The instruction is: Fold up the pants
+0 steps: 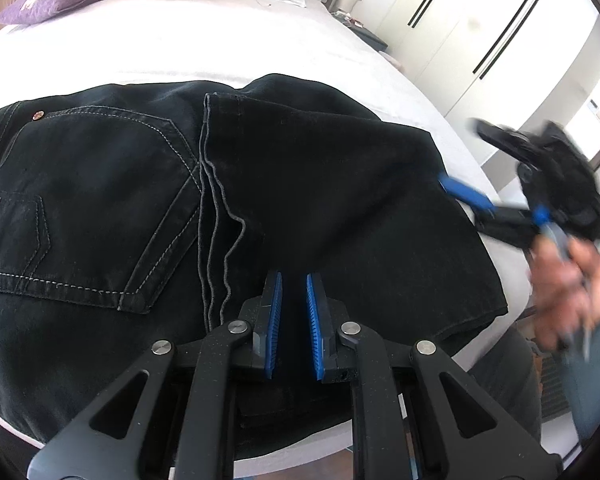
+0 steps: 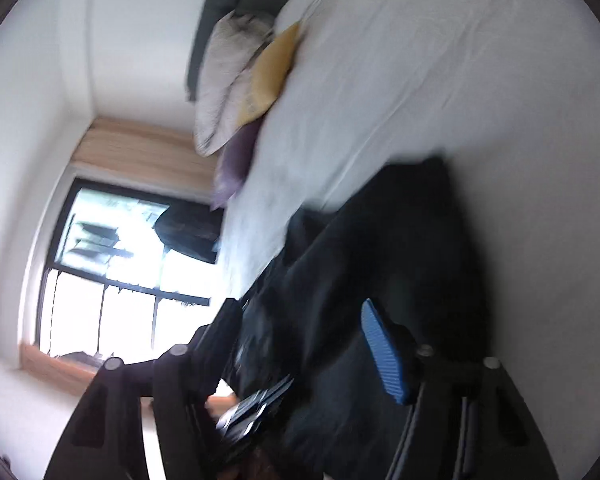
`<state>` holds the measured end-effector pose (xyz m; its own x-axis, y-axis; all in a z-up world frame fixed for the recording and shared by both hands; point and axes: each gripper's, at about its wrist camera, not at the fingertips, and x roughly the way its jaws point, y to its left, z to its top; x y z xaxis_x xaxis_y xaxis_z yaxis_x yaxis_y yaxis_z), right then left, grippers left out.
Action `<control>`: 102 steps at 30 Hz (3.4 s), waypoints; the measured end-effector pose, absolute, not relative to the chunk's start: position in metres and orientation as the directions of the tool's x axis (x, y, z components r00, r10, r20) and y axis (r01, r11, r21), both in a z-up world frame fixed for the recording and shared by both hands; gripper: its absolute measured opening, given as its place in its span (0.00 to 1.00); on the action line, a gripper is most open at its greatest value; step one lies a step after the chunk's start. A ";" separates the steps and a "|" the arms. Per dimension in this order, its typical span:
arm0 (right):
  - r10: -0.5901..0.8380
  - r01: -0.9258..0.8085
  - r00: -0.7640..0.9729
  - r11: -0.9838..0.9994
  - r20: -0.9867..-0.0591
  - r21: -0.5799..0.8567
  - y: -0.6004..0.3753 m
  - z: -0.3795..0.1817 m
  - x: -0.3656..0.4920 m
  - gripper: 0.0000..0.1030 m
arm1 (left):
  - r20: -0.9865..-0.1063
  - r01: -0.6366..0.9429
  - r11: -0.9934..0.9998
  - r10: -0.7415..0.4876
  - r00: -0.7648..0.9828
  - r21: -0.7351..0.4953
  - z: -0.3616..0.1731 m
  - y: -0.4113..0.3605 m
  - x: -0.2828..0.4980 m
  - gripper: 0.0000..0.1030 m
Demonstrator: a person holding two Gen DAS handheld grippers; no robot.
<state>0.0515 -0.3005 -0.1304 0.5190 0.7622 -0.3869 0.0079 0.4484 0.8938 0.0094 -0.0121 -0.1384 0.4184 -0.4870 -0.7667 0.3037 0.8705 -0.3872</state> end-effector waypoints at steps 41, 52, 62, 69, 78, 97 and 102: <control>0.769 -0.100 0.435 0.559 -0.469 0.823 -0.247 -0.106 0.000 0.76 | -0.693 0.106 0.865 -0.460 0.555 -0.490 -0.104 0.080 -0.019 0.12; 0.762 -0.050 0.422 0.560 -0.491 0.827 -0.240 -0.123 -0.012 0.77 | -0.673 -0.242 0.792 -0.265 0.691 -0.560 -0.098 0.254 -0.053 0.59; 0.763 -0.033 0.426 0.550 -0.486 0.834 -0.227 -0.120 -0.007 0.77 | -0.621 -0.281 0.693 -0.302 0.723 -0.664 -0.127 0.289 -0.062 0.88; 0.773 -0.062 0.455 0.523 -0.442 0.850 -0.225 -0.110 -0.006 0.77 | -0.602 -0.302 0.596 -0.402 0.690 -0.744 -0.162 0.285 -0.046 0.87; 0.782 -0.069 0.458 0.506 -0.423 0.860 -0.222 -0.112 -0.005 0.77 | -0.543 -0.278 0.549 -0.409 0.733 -0.788 -0.166 0.289 -0.041 0.66; 0.794 -0.078 0.446 0.494 -0.413 0.866 -0.211 -0.107 -0.002 0.77 | -0.395 -0.275 0.297 -0.501 0.770 -0.914 -0.202 0.298 -0.020 0.18; 0.789 -0.096 0.423 0.528 -0.446 0.844 -0.192 -0.102 0.017 0.77 | -0.382 -0.251 0.311 -0.492 0.782 -0.916 -0.190 0.296 -0.020 0.14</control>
<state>0.0174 -0.1924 -0.1023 0.4228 0.7890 -0.4458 -0.0961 0.5282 0.8437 -0.0205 0.2957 -0.1902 0.7825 -0.4920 -0.3818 -0.2514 0.3113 -0.9165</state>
